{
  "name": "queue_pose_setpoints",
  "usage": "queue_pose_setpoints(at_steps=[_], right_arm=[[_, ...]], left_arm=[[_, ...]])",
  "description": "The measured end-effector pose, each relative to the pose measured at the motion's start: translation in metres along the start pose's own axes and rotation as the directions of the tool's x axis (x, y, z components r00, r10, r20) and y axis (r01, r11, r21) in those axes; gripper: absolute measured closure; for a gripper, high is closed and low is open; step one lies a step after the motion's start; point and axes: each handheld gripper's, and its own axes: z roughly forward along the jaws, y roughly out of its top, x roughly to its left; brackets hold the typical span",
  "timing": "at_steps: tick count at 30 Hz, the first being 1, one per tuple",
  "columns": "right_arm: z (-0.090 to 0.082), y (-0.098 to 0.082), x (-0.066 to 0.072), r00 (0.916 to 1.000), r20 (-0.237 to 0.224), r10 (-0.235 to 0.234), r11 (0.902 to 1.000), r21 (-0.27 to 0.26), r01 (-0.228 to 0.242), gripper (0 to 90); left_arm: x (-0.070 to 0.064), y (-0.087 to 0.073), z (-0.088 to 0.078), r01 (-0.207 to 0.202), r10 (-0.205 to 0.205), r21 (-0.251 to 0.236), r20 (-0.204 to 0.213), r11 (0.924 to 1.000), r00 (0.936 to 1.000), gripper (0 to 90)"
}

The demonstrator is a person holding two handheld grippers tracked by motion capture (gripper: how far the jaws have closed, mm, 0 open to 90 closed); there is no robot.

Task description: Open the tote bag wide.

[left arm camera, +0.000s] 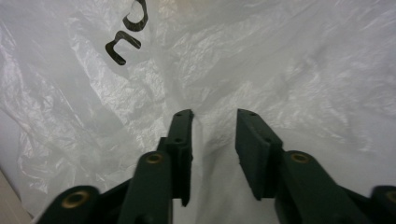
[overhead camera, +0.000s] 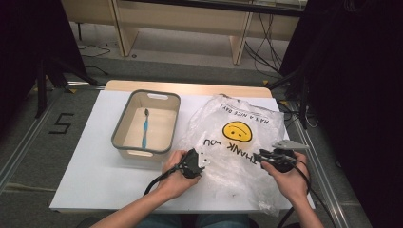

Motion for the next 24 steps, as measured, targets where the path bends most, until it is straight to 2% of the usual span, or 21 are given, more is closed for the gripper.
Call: queue_pose_setpoints(at_steps=[2, 5, 7, 9, 11, 14, 19, 24], right_arm=[[0.010, 0.001, 0.011, 0.9968, -0.071, -0.037, 0.9989, 0.027, 0.039, 60.6], [0.020, 0.001, 0.023, 0.9884, -0.145, -0.046, 0.9974, 0.049, 0.053, 58.9], [0.026, 0.001, 0.028, 0.9842, -0.170, -0.049, 0.9957, 0.069, 0.061, 58.4], [0.032, 0.001, 0.032, 0.9810, -0.186, -0.055, 0.9923, 0.099, 0.074, 61.6], [0.036, -0.002, 0.033, 0.9796, -0.192, -0.059, 0.9860, 0.142, 0.087, 68.8], [0.040, -0.006, 0.031, 0.9802, -0.190, -0.058, 0.9713, 0.216, 0.099, 77.8], [0.040, -0.012, 0.024, 0.9829, -0.177, -0.053, 0.9536, 0.283, 0.102, 89.7], [0.040, -0.016, 0.020, 0.9856, -0.163, -0.047, 0.9409, 0.324, 0.098, 90.0]], left_arm=[[0.000, 0.000, -0.006, 0.012, -0.012, -0.016, 0.008, 0.9998, 0.9999, 58.6], [0.002, -0.001, -0.014, 0.043, -0.042, -0.033, 0.038, 0.9985, 0.9984, 53.1], [0.004, -0.002, -0.017, 0.057, -0.055, -0.043, 0.056, 0.9974, 0.9969, 51.7], [0.006, -0.003, -0.019, 0.066, -0.063, -0.056, 0.056, 0.9962, 0.9965, 52.2], [0.009, -0.003, -0.020, 0.074, -0.070, -0.065, 0.054, 0.9951, 0.9961, 56.2], [0.013, -0.005, -0.018, 0.087, -0.085, -0.063, 0.046, 0.9942, 0.9954, 63.8], [0.015, -0.012, -0.010, 0.087, -0.086, -0.007, 0.049, 0.9962, 0.9951, 67.8], [0.019, -0.017, -0.006, 0.094, -0.094, 0.013, 0.026, 0.9955, 0.9952, 69.2]])
